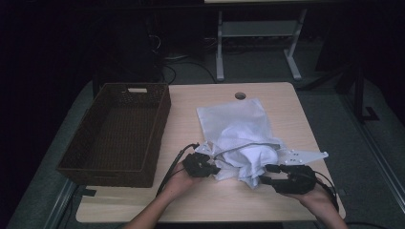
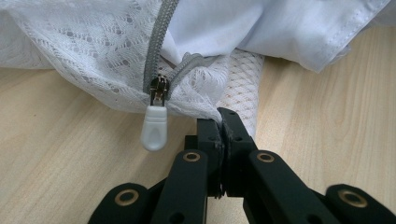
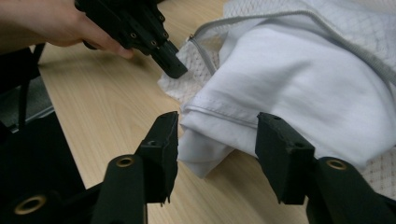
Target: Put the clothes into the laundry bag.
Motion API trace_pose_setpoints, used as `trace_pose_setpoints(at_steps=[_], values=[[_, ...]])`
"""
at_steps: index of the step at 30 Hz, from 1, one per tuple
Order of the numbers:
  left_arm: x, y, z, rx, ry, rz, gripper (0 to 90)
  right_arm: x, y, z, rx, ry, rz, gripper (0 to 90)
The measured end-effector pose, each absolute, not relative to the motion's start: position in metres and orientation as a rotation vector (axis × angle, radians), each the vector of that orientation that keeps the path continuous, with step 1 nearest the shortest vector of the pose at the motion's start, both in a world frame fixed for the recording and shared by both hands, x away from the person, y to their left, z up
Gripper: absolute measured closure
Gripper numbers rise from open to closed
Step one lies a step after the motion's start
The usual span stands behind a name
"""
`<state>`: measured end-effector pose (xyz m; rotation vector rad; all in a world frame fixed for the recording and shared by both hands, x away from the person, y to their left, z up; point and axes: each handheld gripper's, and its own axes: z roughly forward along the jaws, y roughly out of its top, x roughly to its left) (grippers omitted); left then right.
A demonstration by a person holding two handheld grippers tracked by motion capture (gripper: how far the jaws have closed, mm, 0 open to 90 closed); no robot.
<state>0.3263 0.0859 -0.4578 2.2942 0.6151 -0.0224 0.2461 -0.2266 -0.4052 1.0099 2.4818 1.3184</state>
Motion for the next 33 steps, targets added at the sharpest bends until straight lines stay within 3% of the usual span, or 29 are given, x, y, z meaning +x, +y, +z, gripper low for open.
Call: trace_pose_setpoints(at_steps=[7, 10, 13, 16, 33], values=[[0.326, 0.084, -0.458, 2.295, 0.604, -0.028, 88.1, 0.254, -0.213, -0.402, 1.06, 2.407, 1.32, 42.4], [0.325, 0.084, -0.457, 2.298, 0.602, -0.026, 88.2, 0.261, -0.198, -0.402, 1.037, 2.399, 1.239, 52.5], [0.324, 0.085, -0.456, 2.298, 0.595, -0.016, 88.1, 0.271, -0.194, -0.407, 1.065, 2.394, 1.175, 75.2], [0.325, 0.086, -0.455, 2.297, 0.591, -0.017, 88.2, 0.272, -0.195, -0.406, 1.039, 2.386, 1.184, 83.8], [0.322, 0.082, -0.449, 2.275, 0.533, -0.014, 88.6, 0.308, -0.134, -0.39, 0.88, 2.506, 1.138, 84.5]])
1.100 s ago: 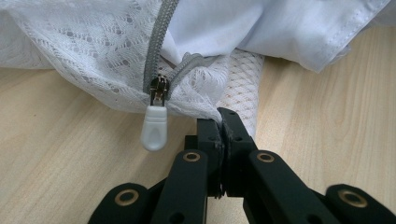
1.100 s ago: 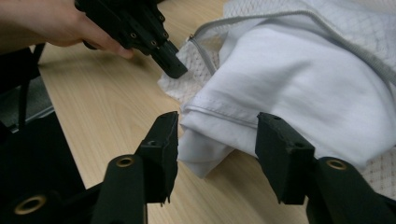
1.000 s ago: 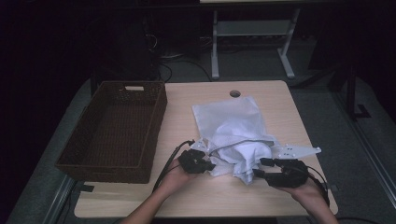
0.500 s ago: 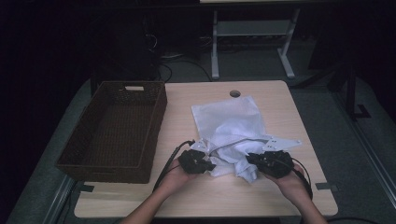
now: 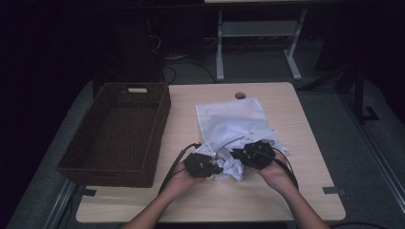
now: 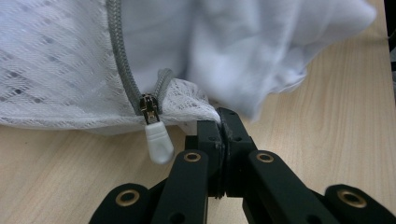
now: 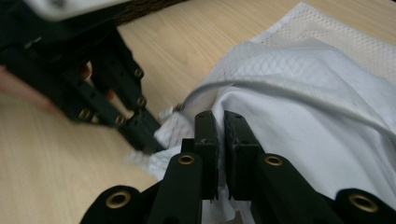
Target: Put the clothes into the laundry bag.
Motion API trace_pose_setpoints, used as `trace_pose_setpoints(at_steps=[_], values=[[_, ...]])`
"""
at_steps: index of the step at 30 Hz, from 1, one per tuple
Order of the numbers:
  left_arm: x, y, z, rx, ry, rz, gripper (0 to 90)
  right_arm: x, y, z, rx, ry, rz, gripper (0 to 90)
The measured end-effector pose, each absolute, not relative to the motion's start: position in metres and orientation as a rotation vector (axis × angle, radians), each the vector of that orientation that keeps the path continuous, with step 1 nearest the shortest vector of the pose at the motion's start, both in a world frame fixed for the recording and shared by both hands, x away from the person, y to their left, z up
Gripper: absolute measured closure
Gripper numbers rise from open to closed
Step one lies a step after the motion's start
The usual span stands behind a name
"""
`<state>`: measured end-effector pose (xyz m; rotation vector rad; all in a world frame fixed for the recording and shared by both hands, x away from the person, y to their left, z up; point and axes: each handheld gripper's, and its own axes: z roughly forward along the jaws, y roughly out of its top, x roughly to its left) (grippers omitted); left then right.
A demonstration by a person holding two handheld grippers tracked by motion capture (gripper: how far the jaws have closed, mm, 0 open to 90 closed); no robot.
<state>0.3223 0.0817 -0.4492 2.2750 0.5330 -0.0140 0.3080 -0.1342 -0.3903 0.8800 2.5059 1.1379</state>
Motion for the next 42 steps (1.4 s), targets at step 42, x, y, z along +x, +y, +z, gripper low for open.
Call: trace_pose_setpoints(at_steps=[42], values=[[0.326, 0.087, -0.455, 2.294, 0.539, -0.048, 88.4, 0.316, -0.172, -0.406, 0.969, 2.449, 1.226, 55.5]])
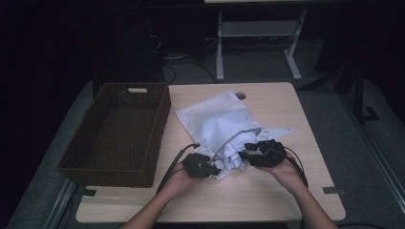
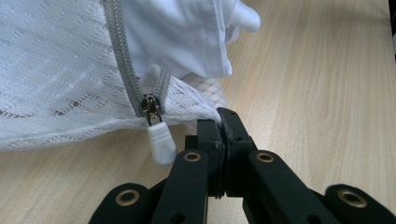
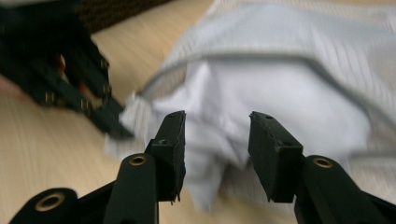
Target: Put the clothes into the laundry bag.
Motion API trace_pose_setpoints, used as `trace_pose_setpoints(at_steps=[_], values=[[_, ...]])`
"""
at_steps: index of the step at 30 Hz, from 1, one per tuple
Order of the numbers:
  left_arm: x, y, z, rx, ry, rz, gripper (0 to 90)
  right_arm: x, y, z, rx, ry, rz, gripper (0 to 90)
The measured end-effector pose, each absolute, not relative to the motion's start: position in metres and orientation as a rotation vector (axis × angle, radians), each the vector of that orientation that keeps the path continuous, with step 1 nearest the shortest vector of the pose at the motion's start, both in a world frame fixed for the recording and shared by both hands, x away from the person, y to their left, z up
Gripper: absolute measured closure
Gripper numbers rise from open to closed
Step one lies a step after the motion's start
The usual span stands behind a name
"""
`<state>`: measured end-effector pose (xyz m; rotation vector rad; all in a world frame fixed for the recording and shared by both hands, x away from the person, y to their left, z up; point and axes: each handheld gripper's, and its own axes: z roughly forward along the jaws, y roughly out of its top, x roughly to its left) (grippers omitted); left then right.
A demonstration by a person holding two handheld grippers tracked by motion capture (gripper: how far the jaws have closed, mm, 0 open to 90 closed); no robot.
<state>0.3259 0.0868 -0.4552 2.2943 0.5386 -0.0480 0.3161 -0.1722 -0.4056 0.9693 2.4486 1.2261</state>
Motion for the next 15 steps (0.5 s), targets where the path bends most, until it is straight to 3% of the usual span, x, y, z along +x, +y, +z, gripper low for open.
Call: trace_pose_setpoints(at_steps=[5, 10, 15], values=[[0.327, 0.089, -0.455, 2.29, 0.546, -0.046, 88.3, 0.304, -0.185, -0.42, 1.007, 2.484, 1.207, 52.0], [0.326, 0.088, -0.454, 2.287, 0.546, -0.044, 88.3, 0.305, -0.17, -0.434, 1.009, 2.55, 1.181, 49.2], [0.326, 0.09, -0.453, 2.285, 0.545, -0.039, 88.3, 0.311, -0.158, -0.443, 0.995, 2.552, 1.083, 76.9]])
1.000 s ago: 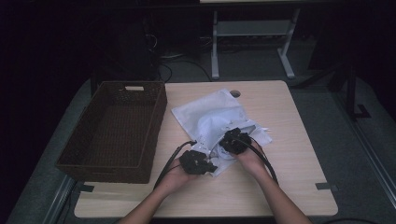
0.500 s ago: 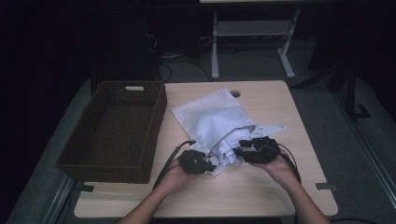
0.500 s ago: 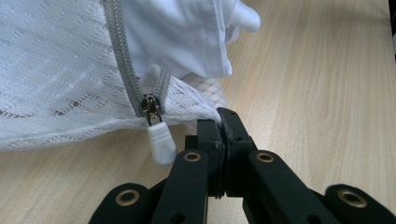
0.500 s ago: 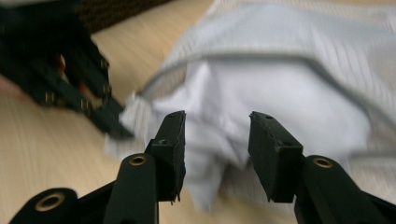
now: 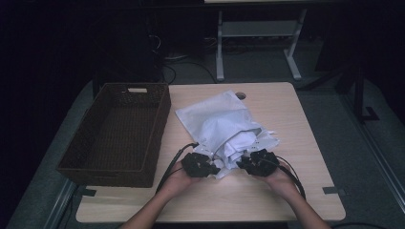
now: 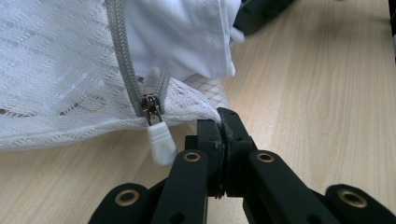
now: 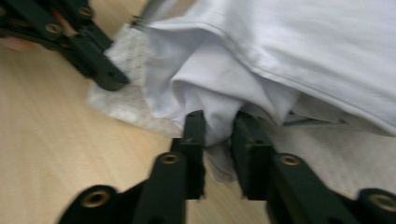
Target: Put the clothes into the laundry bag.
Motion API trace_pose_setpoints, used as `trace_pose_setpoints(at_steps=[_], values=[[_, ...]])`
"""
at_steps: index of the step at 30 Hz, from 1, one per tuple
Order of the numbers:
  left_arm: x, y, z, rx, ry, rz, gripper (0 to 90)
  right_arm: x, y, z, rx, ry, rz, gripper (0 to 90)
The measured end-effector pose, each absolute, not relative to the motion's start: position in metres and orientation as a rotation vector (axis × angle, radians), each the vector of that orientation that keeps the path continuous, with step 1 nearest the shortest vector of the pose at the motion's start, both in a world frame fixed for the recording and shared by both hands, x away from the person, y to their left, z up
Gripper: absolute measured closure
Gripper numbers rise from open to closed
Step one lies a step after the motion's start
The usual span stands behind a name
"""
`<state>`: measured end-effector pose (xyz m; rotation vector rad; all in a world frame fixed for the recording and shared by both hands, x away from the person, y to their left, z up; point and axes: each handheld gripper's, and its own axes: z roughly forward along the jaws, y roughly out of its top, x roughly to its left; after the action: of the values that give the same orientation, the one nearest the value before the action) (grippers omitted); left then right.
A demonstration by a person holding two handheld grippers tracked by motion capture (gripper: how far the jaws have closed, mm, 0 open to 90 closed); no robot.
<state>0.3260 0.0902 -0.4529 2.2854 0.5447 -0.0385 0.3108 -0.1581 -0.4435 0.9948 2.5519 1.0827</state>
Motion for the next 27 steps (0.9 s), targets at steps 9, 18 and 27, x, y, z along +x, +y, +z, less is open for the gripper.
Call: trace_pose_setpoints(at_steps=[9, 18, 27], values=[[0.327, 0.094, -0.45, 2.278, 0.549, -0.039, 88.4, 0.313, -0.185, -0.428, 1.05, 2.425, 1.126, 88.8], [0.326, 0.092, -0.453, 2.288, 0.543, -0.053, 88.4, 0.325, -0.162, -0.408, 0.968, 2.41, 1.195, 89.2], [0.326, 0.089, -0.454, 2.303, 0.519, -0.071, 88.9, 0.345, -0.109, -0.416, 0.888, 2.497, 1.099, 89.3]])
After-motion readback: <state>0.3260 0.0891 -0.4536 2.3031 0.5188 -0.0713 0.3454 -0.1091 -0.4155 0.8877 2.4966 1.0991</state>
